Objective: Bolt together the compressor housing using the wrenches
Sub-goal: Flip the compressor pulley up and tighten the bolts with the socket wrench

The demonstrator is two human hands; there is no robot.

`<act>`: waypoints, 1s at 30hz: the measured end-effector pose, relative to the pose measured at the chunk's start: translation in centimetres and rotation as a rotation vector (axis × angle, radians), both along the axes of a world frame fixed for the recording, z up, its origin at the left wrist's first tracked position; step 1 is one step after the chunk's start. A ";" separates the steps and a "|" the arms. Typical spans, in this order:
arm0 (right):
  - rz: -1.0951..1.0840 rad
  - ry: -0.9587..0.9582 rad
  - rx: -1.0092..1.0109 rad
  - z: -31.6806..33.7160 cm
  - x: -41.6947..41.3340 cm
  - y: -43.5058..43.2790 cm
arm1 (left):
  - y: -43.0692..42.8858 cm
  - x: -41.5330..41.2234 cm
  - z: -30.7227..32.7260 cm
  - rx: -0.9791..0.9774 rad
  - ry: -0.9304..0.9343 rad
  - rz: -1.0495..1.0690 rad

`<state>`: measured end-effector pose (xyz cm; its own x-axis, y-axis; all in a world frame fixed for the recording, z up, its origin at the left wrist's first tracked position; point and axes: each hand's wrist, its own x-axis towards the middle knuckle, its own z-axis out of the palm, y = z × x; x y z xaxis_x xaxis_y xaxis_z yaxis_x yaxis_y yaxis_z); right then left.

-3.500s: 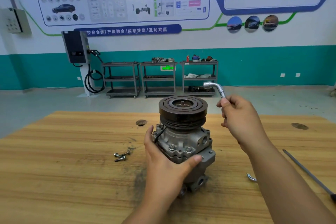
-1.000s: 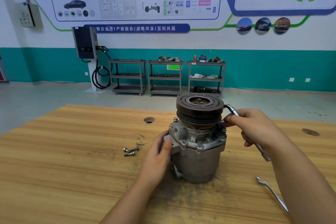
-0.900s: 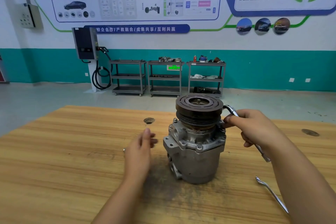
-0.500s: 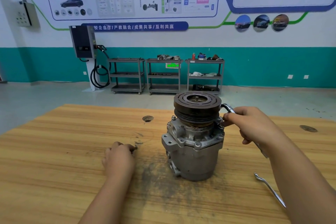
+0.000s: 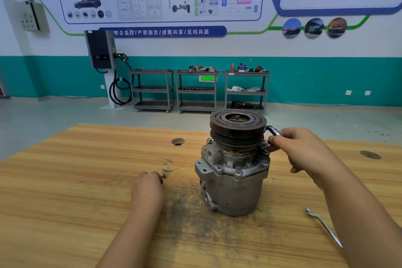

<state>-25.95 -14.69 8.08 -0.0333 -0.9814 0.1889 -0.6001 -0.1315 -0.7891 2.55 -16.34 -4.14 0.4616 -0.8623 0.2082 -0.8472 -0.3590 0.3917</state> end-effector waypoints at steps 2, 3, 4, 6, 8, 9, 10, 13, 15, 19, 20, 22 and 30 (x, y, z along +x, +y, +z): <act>-0.001 0.004 0.000 0.0 0.0 0.0 | -0.1 -0.2 -0.1 -0.020 -0.021 -0.032; -0.002 0.003 0.001 0.0 0.0 0.0 | -0.2 -0.2 -0.2 -0.023 -0.020 -0.048; -0.003 0.003 0.002 -0.1 0.0 0.0 | -0.2 -0.3 -0.2 -0.014 -0.015 -0.060; -0.005 0.011 0.001 -0.1 0.0 0.0 | -0.2 -0.5 -0.3 0.012 -0.008 -0.067; -0.006 0.016 -0.001 -0.1 0.0 -0.1 | -0.2 -0.4 -0.4 0.013 -0.009 -0.064; -0.006 0.017 -0.002 -0.1 0.1 -0.1 | -0.2 -0.4 -0.4 0.008 -0.011 -0.058; -0.008 0.020 -0.004 -0.1 0.1 -0.1 | -0.2 -0.4 -0.3 0.005 -0.016 -0.050; -0.009 0.033 -0.007 -0.1 0.1 0.0 | -0.1 -0.3 -0.2 0.012 -0.042 -0.041; -0.011 0.033 -0.010 -0.1 0.1 0.0 | 0.1 -0.4 -0.1 0.009 -0.035 -0.029; -0.013 0.018 -0.008 -0.1 0.1 -0.1 | 0.4 -1.4 0.7 -0.120 0.196 -0.080; -0.013 0.013 -0.007 -0.1 0.1 -0.2 | 0.6 -1.9 1.2 -0.189 0.325 -0.098; -0.012 0.004 -0.005 -0.1 0.1 -0.2 | 1.3 -3.0 2.2 -0.360 0.531 -0.140; -0.012 0.012 -0.013 -0.1 0.1 -0.1 | 5.0 -7.0 4.8 -0.852 0.754 -0.450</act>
<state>-25.84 -14.82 7.98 -0.0428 -0.9784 0.2023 -0.6108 -0.1346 -0.7803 -4.46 -11.38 0.68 0.4066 -0.6945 0.5936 -0.2890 0.5186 0.8047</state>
